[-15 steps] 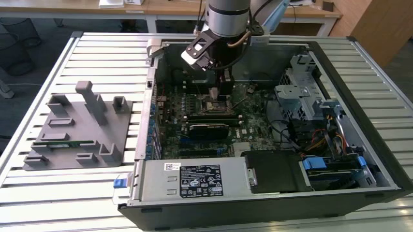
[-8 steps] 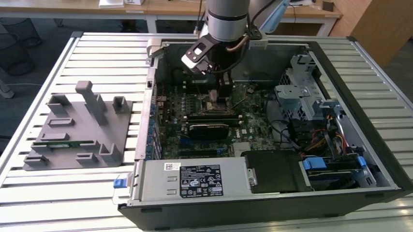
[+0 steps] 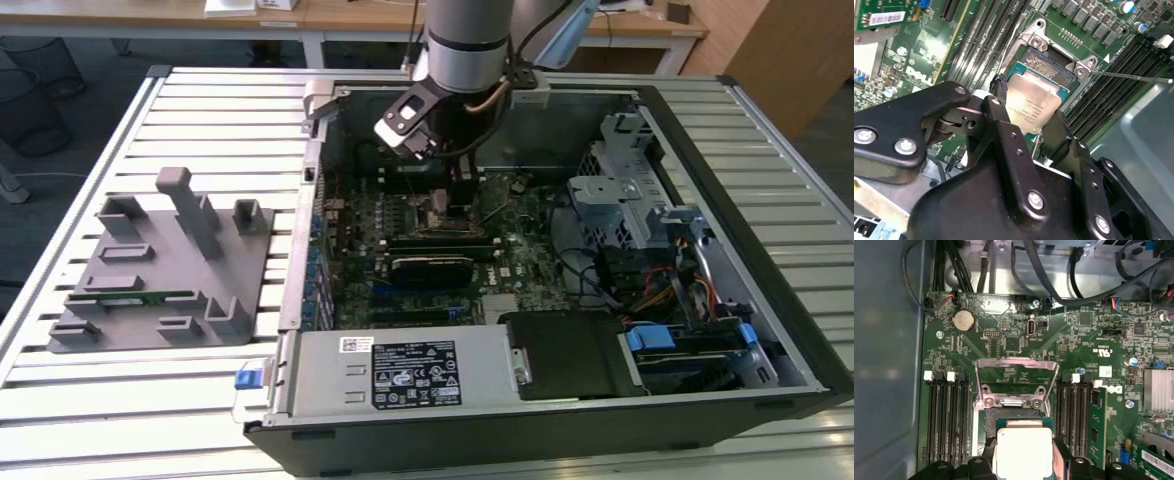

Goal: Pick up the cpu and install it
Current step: 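Place the cpu into insertion slot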

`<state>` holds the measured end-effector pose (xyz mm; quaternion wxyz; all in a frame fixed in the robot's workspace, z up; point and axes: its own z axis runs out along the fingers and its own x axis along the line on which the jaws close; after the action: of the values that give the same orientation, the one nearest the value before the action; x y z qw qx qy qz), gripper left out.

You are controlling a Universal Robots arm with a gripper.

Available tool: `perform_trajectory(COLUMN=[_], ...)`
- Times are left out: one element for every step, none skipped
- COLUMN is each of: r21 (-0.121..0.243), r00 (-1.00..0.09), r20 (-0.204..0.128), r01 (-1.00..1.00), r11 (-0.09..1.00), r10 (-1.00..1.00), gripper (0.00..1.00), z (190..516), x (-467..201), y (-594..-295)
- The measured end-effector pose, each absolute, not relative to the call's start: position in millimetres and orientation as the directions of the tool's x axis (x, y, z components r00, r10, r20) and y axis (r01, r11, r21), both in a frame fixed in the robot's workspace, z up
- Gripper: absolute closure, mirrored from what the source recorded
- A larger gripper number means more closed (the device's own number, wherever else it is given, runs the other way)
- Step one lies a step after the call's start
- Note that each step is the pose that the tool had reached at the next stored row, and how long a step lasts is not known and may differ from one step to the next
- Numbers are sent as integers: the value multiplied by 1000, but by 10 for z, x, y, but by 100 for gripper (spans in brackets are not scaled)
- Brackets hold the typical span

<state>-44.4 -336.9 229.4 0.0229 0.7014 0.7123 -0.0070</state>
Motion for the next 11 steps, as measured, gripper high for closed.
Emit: perform_trajectory(r21=[22,22,22,22,22,22,22,22,22,22,22], r00=[-15,-15,-15,-15,-15,-15,-15,-15,-15,-15,-15], r20=[-42,-42,-42,-43,-42,-42,-42,-42,-42,-42,-42], r01=[1000,1000,1000,1000,1000,1000,1000,1000,1000,1000,1000], r11=[16,16,16,16,16,16,16,16,16,16,16], r10=[999,999,999,999,999,999,999,999,999,999,999], gripper=[47,47,47,47,47,47,47,47,47,47,47], z=[2283,2271,2256,2239,2223,2206,2191,2179,2170,2163,2156], x=[-445,-446,-445,-445,-445,-446,-450,-458,-461,-467,-468], y=[-3364,-3363,-3364,-3363,-3363,-3363,-3361,-3358,-3353,-3349,-3346])
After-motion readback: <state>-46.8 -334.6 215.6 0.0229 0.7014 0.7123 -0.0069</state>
